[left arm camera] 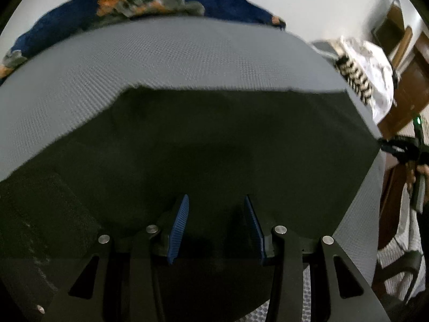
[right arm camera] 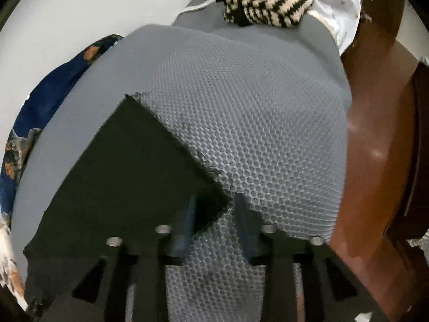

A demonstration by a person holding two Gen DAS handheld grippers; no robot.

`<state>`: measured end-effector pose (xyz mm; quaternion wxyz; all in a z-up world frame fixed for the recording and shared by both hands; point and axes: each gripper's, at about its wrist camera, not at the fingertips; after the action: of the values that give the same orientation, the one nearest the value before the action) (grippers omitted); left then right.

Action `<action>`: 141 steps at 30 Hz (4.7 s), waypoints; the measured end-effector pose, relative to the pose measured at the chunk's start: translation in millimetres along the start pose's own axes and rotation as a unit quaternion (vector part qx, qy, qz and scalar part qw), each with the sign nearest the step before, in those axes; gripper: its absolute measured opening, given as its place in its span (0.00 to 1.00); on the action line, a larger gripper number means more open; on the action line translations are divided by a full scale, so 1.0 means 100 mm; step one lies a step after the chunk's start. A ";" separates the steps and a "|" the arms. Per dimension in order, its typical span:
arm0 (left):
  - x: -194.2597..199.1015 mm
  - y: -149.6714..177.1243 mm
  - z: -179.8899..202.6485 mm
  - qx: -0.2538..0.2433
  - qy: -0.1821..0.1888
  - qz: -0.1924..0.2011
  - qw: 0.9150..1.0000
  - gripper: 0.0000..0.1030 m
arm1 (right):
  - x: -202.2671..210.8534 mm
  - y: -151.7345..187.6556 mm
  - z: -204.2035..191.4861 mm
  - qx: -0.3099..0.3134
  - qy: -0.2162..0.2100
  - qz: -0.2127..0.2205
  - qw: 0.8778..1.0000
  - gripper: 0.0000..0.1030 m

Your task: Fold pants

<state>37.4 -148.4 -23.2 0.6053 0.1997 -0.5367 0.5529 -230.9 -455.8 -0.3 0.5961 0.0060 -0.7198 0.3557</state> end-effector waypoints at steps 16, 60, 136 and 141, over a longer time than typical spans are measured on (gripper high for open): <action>0.46 -0.16 -0.93 0.058 -0.087 0.049 0.993 0.45 | -0.04 0.13 -3.42 0.386 -0.311 -0.069 0.865 0.31; 0.06 -0.55 -0.37 -0.001 -0.037 0.047 0.998 0.45 | -0.20 0.40 -3.74 0.464 -0.217 -0.035 0.858 0.29; -0.53 -0.26 0.65 -0.010 -0.066 0.003 0.998 0.60 | -1.06 -1.00 0.09 0.151 -0.378 -0.124 0.905 0.14; -0.54 -0.25 0.69 -0.019 -0.075 0.011 0.997 0.61 | -0.92 -0.91 -0.09 0.152 -0.337 -0.096 0.924 0.11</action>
<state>40.6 -238.4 -37.9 0.5607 0.2230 -0.5932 0.5329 -157.3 -557.1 -33.4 0.3413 0.2851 -0.8117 0.3786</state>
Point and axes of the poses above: each gripper's, at about its wrist camera, not at the fingertips, and x roughly against the way its jaws point, z to its right, y to its underside, and after that the axes turned 12 degrees about x, right-handed
